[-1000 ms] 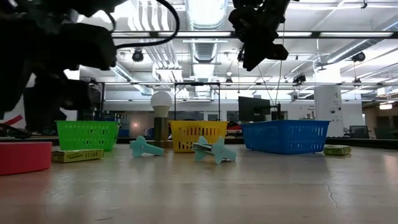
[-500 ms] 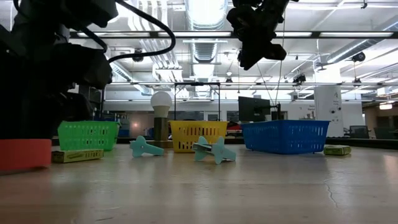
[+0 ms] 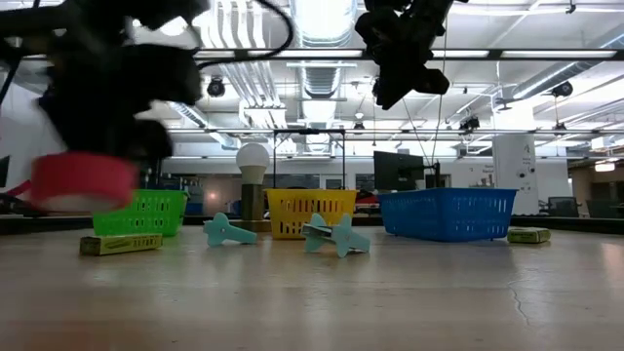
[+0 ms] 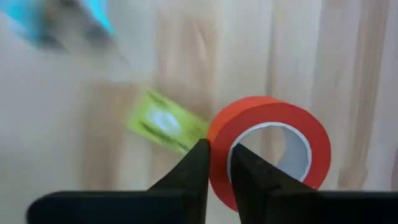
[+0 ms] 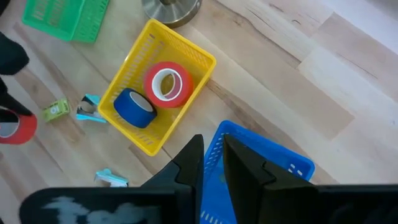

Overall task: Pick and place Stapler, Stapler remover, tape
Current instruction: Put the red tape into the yellow basket

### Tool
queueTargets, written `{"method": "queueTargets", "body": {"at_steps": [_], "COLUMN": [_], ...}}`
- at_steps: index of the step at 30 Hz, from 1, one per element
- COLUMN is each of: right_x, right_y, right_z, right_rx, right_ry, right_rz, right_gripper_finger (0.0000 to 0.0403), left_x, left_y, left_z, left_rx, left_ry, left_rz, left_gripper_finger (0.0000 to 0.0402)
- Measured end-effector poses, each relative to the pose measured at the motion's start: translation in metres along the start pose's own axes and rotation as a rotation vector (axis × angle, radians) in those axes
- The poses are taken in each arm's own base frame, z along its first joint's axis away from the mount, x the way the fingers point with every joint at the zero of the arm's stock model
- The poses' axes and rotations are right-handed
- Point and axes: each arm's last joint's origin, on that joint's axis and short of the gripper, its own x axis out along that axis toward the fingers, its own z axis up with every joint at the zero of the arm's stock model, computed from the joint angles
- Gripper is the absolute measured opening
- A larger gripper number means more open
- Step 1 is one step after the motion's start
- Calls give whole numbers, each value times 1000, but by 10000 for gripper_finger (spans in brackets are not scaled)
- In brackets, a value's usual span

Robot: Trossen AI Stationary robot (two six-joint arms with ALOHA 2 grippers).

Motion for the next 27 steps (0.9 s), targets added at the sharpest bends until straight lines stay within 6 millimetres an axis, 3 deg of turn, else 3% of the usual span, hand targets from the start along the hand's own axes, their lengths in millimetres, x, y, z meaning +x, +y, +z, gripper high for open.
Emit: {"method": "queueTargets", "body": {"at_steps": [4, 10, 14, 21, 27], "right_x": [0, 0, 1, 2, 2], "right_y": [0, 0, -1, 0, 0], "right_z": [0, 0, -1, 0, 0], "right_rx": [0, -2, -1, 5, 20], "right_ry": [1, 1, 2, 1, 0], "right_rz": [0, -1, -2, -2, -1], "right_gripper_finger": [58, 56, 52, 53, 54], "left_x": [-29, -71, -84, -79, -56], "left_y": [10, 36, 57, 105, 136], "left_z": [17, 40, 57, 84, 88], "left_rx": [-28, -130, -179, -296, -394], "left_ry": [-163, -422, -566, -693, -620], "left_rz": [74, 265, 266, 215, 196], "left_gripper_finger": [67, 42, 45, 57, 54]}}
